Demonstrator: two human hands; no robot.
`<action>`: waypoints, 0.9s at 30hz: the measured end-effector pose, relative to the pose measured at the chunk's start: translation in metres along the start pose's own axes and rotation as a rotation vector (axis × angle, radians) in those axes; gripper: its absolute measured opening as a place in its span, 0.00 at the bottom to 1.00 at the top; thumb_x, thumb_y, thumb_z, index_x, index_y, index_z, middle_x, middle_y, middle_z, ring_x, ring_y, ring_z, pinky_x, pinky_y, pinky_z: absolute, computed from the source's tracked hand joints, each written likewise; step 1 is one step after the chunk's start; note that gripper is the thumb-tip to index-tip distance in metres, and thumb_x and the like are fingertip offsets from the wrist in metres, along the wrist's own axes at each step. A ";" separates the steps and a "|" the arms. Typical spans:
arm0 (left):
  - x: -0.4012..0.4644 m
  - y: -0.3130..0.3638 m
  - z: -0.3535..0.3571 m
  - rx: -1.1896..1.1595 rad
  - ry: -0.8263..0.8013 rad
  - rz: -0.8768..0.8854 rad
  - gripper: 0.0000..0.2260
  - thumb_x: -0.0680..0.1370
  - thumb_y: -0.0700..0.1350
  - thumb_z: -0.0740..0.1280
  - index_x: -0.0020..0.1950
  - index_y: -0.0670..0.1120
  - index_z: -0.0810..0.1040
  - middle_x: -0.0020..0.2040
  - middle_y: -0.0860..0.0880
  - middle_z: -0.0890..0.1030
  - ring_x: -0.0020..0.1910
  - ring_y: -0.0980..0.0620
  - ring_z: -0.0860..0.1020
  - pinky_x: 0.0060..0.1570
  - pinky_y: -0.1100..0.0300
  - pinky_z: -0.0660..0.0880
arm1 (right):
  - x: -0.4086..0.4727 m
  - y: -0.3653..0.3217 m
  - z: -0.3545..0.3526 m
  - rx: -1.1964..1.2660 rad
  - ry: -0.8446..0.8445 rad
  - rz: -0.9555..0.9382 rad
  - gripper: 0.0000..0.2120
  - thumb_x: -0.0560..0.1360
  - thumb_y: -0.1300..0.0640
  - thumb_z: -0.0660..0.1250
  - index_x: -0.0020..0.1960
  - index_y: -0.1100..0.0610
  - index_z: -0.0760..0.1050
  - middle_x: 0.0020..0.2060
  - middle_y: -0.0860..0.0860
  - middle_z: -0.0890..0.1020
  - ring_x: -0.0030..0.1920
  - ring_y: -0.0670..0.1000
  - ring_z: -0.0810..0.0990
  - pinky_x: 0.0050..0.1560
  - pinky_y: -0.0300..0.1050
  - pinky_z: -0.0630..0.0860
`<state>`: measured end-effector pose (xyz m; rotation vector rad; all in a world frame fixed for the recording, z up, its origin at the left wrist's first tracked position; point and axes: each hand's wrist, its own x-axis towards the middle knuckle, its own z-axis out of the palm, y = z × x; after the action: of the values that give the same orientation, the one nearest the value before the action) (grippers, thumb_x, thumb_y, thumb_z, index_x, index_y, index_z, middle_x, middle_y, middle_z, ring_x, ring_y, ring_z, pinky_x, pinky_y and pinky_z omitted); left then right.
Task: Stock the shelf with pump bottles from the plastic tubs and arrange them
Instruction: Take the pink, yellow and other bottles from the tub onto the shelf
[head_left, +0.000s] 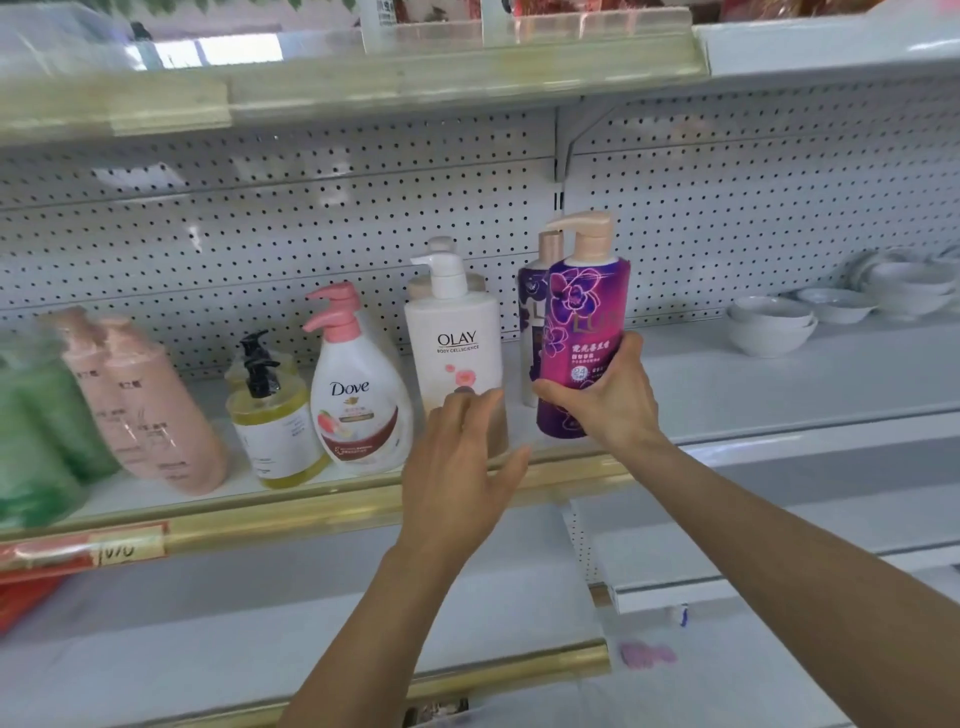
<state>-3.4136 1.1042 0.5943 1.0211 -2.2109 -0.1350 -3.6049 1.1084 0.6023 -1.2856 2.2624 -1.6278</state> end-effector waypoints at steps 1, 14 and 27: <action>-0.002 -0.001 0.001 0.013 -0.015 0.001 0.24 0.76 0.56 0.67 0.71 0.52 0.68 0.65 0.52 0.71 0.61 0.50 0.73 0.51 0.55 0.74 | 0.004 0.003 0.003 -0.012 -0.001 0.009 0.42 0.57 0.41 0.80 0.61 0.53 0.61 0.52 0.47 0.77 0.50 0.51 0.79 0.46 0.46 0.73; -0.022 -0.016 0.016 0.039 -0.085 -0.034 0.20 0.77 0.56 0.67 0.67 0.52 0.71 0.63 0.54 0.74 0.60 0.52 0.74 0.44 0.55 0.74 | 0.012 0.031 0.034 -0.099 0.014 0.084 0.45 0.56 0.36 0.79 0.63 0.54 0.61 0.54 0.50 0.76 0.53 0.53 0.78 0.47 0.48 0.75; -0.022 -0.039 0.003 0.044 -0.103 -0.013 0.24 0.78 0.57 0.65 0.72 0.53 0.66 0.66 0.54 0.71 0.64 0.52 0.71 0.53 0.55 0.73 | 0.000 0.025 0.026 -0.045 -0.030 0.092 0.43 0.65 0.44 0.78 0.69 0.56 0.59 0.61 0.55 0.72 0.62 0.56 0.74 0.59 0.55 0.76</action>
<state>-3.3809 1.0928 0.5658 1.0742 -2.3096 -0.1476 -3.6064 1.0914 0.5703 -1.1878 2.3165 -1.5260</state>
